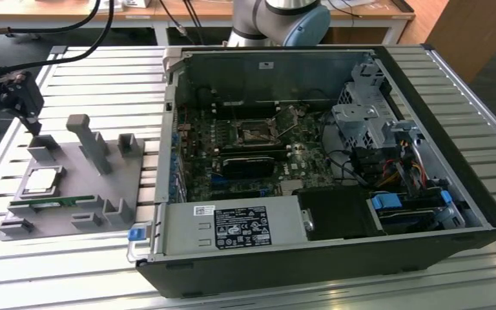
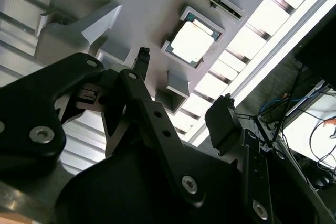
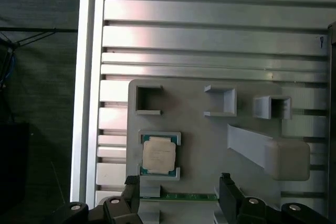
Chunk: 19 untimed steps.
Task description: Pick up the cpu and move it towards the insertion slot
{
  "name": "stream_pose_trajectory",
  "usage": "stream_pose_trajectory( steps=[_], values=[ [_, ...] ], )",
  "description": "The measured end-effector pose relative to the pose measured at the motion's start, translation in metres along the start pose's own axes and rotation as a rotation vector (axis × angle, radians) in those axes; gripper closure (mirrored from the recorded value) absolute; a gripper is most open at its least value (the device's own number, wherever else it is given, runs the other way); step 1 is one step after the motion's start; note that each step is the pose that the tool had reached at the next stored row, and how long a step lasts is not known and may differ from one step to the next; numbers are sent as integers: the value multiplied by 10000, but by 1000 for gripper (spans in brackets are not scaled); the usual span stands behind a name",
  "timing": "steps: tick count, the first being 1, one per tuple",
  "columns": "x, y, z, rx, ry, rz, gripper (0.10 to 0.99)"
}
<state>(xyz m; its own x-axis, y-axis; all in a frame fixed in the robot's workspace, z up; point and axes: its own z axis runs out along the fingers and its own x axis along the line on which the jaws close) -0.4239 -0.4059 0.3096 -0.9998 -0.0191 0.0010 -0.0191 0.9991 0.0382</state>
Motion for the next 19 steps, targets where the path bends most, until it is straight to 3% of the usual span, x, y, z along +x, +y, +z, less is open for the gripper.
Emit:
stream_pose_trajectory(
  steps=[19],
  values=[
    [0, -3, 56, -1, -1, 0, 380]
  ],
)
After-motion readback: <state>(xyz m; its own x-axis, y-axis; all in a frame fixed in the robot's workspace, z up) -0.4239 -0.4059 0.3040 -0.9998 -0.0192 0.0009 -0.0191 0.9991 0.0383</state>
